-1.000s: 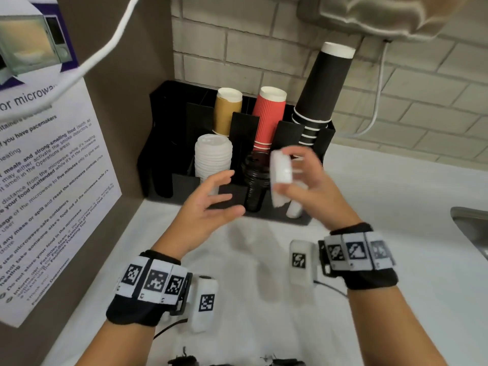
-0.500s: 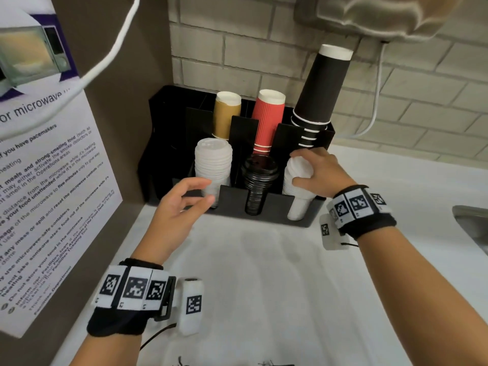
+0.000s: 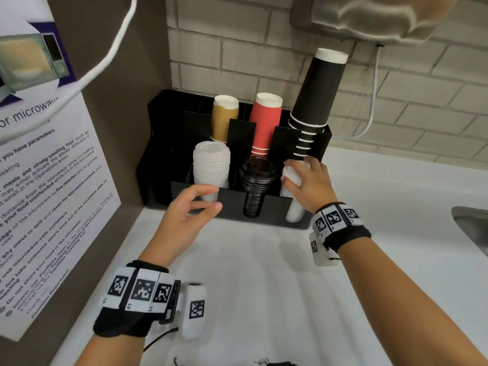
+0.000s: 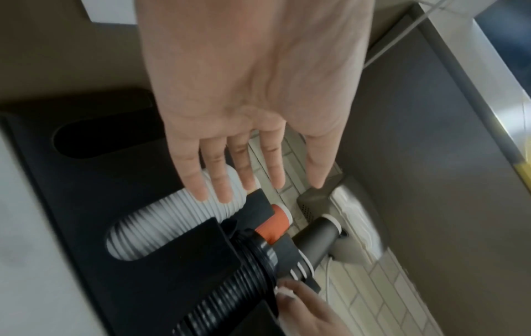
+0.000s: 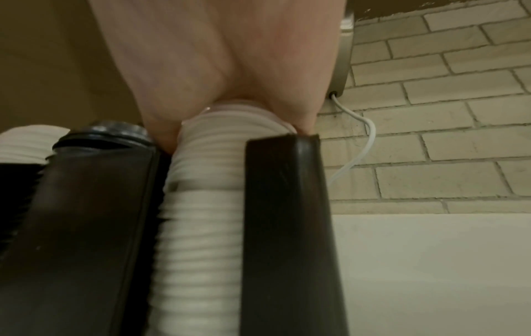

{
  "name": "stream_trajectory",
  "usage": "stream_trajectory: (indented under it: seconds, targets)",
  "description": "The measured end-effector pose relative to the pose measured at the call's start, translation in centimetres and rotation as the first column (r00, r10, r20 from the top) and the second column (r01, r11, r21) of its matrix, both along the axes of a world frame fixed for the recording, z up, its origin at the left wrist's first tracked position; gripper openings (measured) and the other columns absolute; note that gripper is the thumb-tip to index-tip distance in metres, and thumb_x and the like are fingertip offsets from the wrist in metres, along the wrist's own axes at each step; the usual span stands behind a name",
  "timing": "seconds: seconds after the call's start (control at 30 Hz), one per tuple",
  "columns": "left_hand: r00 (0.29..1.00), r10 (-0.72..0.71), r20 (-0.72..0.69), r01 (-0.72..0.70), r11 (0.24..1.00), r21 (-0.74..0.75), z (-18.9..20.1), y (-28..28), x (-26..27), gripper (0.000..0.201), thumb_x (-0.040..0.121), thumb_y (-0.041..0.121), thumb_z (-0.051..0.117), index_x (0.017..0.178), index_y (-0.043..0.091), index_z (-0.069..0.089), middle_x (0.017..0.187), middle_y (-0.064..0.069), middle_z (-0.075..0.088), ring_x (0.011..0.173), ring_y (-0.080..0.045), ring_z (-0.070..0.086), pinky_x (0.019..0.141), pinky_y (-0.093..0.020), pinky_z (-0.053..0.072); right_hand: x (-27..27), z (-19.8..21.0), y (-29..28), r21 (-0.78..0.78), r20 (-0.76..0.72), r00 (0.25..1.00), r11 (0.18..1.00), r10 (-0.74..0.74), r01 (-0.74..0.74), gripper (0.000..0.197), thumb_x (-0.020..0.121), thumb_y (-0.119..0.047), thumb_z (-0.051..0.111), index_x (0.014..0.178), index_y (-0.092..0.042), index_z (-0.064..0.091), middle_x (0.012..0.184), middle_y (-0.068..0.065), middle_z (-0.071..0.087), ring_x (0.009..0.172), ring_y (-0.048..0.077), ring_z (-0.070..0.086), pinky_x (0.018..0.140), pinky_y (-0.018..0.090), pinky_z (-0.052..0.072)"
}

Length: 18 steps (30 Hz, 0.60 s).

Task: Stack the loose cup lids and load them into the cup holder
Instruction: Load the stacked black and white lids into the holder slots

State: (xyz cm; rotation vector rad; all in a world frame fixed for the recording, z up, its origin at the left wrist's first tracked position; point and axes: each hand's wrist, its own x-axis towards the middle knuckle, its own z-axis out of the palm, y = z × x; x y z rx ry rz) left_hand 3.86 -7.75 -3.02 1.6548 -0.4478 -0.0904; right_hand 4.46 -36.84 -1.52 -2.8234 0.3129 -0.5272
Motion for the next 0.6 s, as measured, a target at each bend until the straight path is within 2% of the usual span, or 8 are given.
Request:
stream_trajectory:
  seconds: [0.1,0.17,0.23,0.3,0.37,0.43,0.53,0.6]
  targets:
    - [0.998,-0.059,0.037,0.052,0.982,0.181,-0.4,-1.5,0.4,0.038,0.089,0.023,0.068,0.121,0.040,0.056,0.133,0.011,0.051,0.118,0.003,0.049,0.099,-0.024,0.041,0.3,-0.3,0.0,-0.034,0.019,1.000,0.999,0.014,-0.013,0.045,0.094,-0.038,0.054,0.137,-0.027,0.051,0.139,0.015,0.042,0.126,0.036,0.034,0.110,0.040,0.026]
    - [0.987,-0.143,0.068,0.114,0.940,0.323,-0.5,-2.7,0.8,0.055,0.090,0.026,0.067,0.140,0.030,0.045,0.148,0.008,0.040,0.132,-0.001,0.036,0.111,-0.024,0.031,0.3,-0.3,0.2,-0.104,0.012,1.000,0.995,0.011,-0.010,0.047,0.096,-0.038,0.048,0.141,-0.027,0.046,0.141,0.012,0.042,0.130,0.035,0.032,0.110,0.040,0.025]
    - [0.976,-0.208,0.062,0.158,0.876,0.456,-0.5,-3.7,1.1,0.070,0.090,0.033,0.066,0.151,0.025,0.031,0.159,0.004,0.023,0.145,-0.008,0.021,0.117,-0.026,0.020,0.1,-0.4,0.2,-0.183,-0.007,1.000,0.983,0.000,-0.001,0.049,0.098,-0.038,0.043,0.145,-0.028,0.039,0.145,0.010,0.040,0.133,0.033,0.030,0.111,0.041,0.023]
    - [0.971,-0.224,0.082,0.135,0.799,0.586,-0.8,-4.3,1.4,0.078,0.090,0.041,0.063,0.154,0.025,0.021,0.163,0.005,0.010,0.148,-0.012,0.011,0.119,-0.034,0.015,-0.3,-0.4,0.1,-0.233,-0.055,0.998,0.972,0.006,-0.018,0.052,0.098,-0.038,0.040,0.149,-0.028,0.032,0.149,0.009,0.035,0.137,0.032,0.026,0.113,0.041,0.021]
    - [0.966,-0.220,0.138,0.055,0.694,0.718,-1.1,-4.5,1.5,0.082,0.090,0.050,0.059,0.155,0.026,0.015,0.163,0.007,0.006,0.148,-0.013,0.004,0.118,-0.044,0.012,-0.5,-0.4,-0.1,-0.262,-0.112,0.993,0.964,0.025,-0.054,0.054,0.100,-0.039,0.038,0.151,-0.028,0.026,0.153,0.009,0.029,0.140,0.031,0.022,0.115,0.041,0.018]
    - [0.956,-0.225,0.188,-0.013,0.608,0.794,-1.1,-4.6,1.6,0.084,0.090,0.055,0.056,0.155,0.025,0.012,0.163,0.008,0.004,0.148,-0.014,0.000,0.117,-0.048,0.011,-0.6,-0.2,-0.1,-0.275,-0.159,0.987,0.959,0.029,-0.072,0.055,0.101,-0.040,0.034,0.152,-0.028,0.020,0.156,0.008,0.023,0.143,0.029,0.017,0.117,0.041,0.014]
    - [0.948,-0.258,0.189,-0.016,0.551,0.835,-0.7,-4.7,2.0,0.086,0.090,0.056,0.054,0.155,0.022,0.009,0.164,0.006,0.004,0.150,-0.014,0.000,0.118,-0.047,0.011,-0.7,0.3,0.1,-0.223,-0.170,0.985,0.974,0.013,-0.051,0.055,0.101,-0.043,0.030,0.153,-0.029,0.016,0.159,0.004,0.017,0.147,0.025,0.008,0.118,0.046,0.003]
    - [0.946,-0.265,0.187,-0.016,0.537,0.843,-0.4,-4.7,2.2,0.085,0.090,0.056,0.055,0.155,0.022,0.012,0.163,0.005,0.008,0.149,-0.014,0.006,0.116,-0.046,0.013,-1.1,0.6,0.3,-0.176,-0.074,0.997,0.984,-0.007,-0.006,0.054,0.101,-0.041,0.029,0.152,-0.026,0.019,0.159,0.005,0.018,0.148,0.024,0.007,0.117,0.048,0.001]
